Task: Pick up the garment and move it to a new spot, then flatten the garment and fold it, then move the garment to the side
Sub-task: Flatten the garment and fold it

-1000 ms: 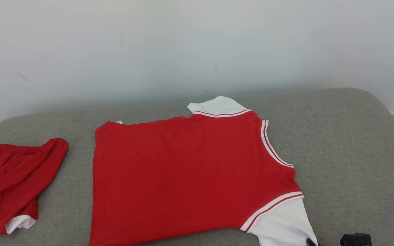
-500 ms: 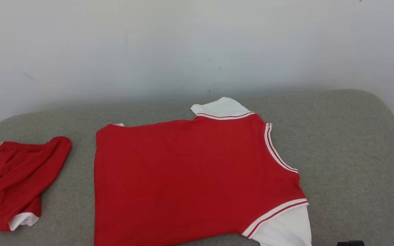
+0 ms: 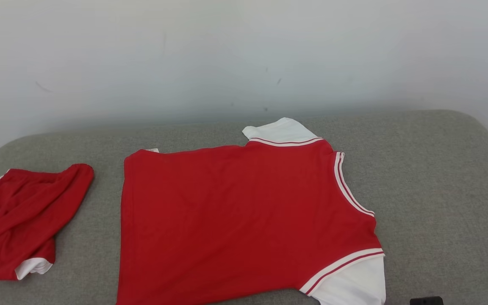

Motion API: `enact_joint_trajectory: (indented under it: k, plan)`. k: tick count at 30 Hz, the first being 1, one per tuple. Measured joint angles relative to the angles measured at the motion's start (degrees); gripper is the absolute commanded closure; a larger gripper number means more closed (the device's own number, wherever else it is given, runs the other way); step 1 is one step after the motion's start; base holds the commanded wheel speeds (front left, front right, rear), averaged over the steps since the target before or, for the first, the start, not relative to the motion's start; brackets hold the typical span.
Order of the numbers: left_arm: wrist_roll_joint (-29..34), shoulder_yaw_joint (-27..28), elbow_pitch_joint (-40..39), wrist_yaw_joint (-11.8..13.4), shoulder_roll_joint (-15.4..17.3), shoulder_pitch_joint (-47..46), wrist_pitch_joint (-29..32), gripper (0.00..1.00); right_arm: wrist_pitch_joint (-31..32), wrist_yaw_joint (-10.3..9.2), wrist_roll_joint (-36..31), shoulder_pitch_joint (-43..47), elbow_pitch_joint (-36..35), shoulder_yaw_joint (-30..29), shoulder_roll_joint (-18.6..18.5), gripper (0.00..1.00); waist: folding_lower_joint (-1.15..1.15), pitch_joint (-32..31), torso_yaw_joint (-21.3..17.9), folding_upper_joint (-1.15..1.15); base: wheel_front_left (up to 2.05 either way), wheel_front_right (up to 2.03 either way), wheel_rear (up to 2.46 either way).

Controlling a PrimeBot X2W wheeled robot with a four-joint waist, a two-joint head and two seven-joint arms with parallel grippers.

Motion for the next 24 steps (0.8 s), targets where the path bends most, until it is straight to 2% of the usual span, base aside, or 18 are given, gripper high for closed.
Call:
enact_joint_trajectory:
  k: [11,12,13,14,15,16,24]
  plan:
    - [-0.6,-0.2,1.6,-0.3,-1.3,-0.5,0.3,1.0,2.4,-0.75,0.0,-0.2,0.1,0.4,0.0,1.0,0.0,0.3,0.2,0.0,0.0,0.0,0.0]
    - [-0.6,-0.2,1.8,-0.5,-1.4,-0.5,0.3,0.93,2.5,-0.78,0.0,-0.2,0.1,0.4,0.0,1.0,0.0,0.3,0.2,0.0,0.0,0.0,0.0]
    - [-0.6,-0.2,1.9,-0.5,-1.5,-0.5,0.3,0.58,2.5,-0.79,0.0,-0.2,0.0,0.4,0.0,0.73,0.0,0.3,0.3,0.0,0.0,0.0,0.0]
    - [-0.6,-0.2,2.0,-0.5,-1.5,-0.5,0.3,0.31,2.5,-0.79,0.2,-0.2,0.0,0.3,0.0,0.52,0.0,0.3,0.3,0.0,0.0,0.0,0.0]
    - [-0.7,-0.2,2.1,-0.6,-1.6,-0.5,0.3,0.0,2.5,-0.8,0.3,-0.2,-0.1,0.3,0.0,0.17,0.0,0.3,0.3,0.0,0.0,0.0,0.0]
    - [-0.9,-0.1,2.3,-0.5,-1.7,-0.5,0.3,0.0,2.7,-0.8,0.5,-0.2,-0.1,0.3,0.0,0.0,0.0,0.3,0.4,0.0,0.0,0.0,0.0]
    - [-1.7,1.5,2.2,-0.5,-1.4,-0.4,-1.2,0.0,2.9,-0.63,1.9,-0.1,-1.5,-1.1,-0.8,0.0,0.0,-0.1,0.7,0.0,0.0,0.0,0.0]
